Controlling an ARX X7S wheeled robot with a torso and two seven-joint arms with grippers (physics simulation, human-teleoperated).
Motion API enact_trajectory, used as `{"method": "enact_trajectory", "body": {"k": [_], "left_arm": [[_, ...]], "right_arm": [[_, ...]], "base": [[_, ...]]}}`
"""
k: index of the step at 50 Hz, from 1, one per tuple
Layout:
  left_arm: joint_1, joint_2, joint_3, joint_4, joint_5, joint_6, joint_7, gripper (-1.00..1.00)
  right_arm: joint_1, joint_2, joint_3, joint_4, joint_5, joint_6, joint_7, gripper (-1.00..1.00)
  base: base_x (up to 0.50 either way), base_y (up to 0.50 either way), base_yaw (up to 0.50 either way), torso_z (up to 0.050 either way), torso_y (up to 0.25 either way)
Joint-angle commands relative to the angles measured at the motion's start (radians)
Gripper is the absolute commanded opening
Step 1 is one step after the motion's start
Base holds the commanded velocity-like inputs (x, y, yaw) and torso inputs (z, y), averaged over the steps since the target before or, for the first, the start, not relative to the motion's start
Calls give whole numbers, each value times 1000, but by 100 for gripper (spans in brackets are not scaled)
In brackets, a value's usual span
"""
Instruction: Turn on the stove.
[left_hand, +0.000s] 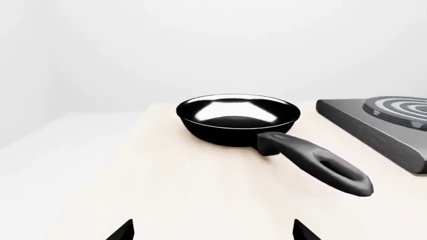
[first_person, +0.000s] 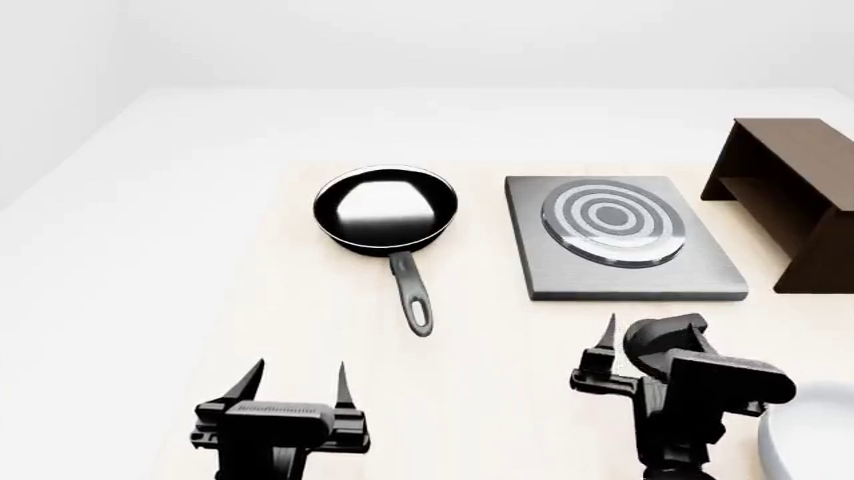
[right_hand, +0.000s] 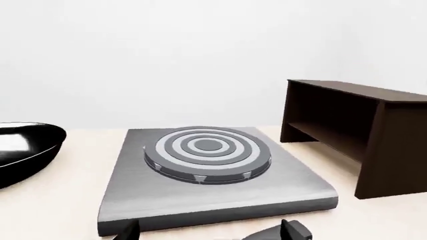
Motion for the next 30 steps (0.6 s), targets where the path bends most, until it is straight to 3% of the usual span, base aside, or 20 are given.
{"method": "enact_trajectory", "body": {"k": [1,14,30], "left_arm": [[24,-13,9,49,11,-1,-15,100],[64,-27,35,114,59,12,-38,100],[90,-45,41,169,71,13,-54,100]], "right_arm": [[-202,0,-121,-366,-196,5,117,100],[-322,3,-176,-478,-305,-74,171,100],[-331,10,-187,-497,-313,-83,177,100]], "base": [[0,0,0,0,0],[0,0,0,0,0],[0,0,0,0,0]]}}
